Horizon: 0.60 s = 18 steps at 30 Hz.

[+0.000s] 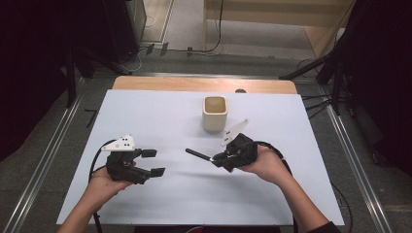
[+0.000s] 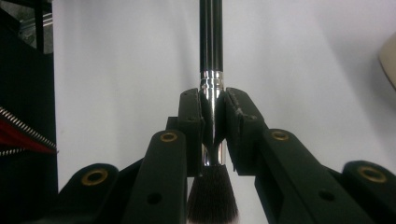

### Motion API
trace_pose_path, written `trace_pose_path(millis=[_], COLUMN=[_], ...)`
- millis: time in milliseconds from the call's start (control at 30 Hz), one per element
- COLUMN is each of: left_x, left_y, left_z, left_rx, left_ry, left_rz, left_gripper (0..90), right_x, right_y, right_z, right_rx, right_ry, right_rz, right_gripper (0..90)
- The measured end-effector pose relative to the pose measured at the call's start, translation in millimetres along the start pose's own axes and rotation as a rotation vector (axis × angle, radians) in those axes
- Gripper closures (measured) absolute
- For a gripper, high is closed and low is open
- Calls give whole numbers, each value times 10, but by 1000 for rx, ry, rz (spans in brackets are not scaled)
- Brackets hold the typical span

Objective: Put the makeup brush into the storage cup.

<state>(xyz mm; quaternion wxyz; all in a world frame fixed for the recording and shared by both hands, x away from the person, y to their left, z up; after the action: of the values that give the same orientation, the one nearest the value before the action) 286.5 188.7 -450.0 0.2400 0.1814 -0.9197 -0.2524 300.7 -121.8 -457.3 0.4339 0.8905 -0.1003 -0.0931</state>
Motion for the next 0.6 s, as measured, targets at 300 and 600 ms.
trace_pose_path(millis=[300,600], left_x=[71,181], left_y=[-142,-311], left_z=[-153,-264], left_rx=[-6,-62], left_ry=[-19,-56], left_rz=[31,55], left_gripper=[213,216], right_x=[-66,-113], right_y=[187,205], right_z=[155,192], right_rx=[17,-19], right_ry=[-3,27], right_rz=[8,-21], right_gripper=[790,790])
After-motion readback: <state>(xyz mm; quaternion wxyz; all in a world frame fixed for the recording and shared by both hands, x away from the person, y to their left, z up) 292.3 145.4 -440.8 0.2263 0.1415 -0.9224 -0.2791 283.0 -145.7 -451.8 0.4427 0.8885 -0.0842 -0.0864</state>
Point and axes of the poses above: each handheld gripper's, and its own axes: y roughly backward along the jaws, z roughly out of its underside, x roughly to its right, the point moved 3 cm from there along -y, roughly forward along the jaws, and after that the axes turned 6 degrees about y, right-handed, at the moved point
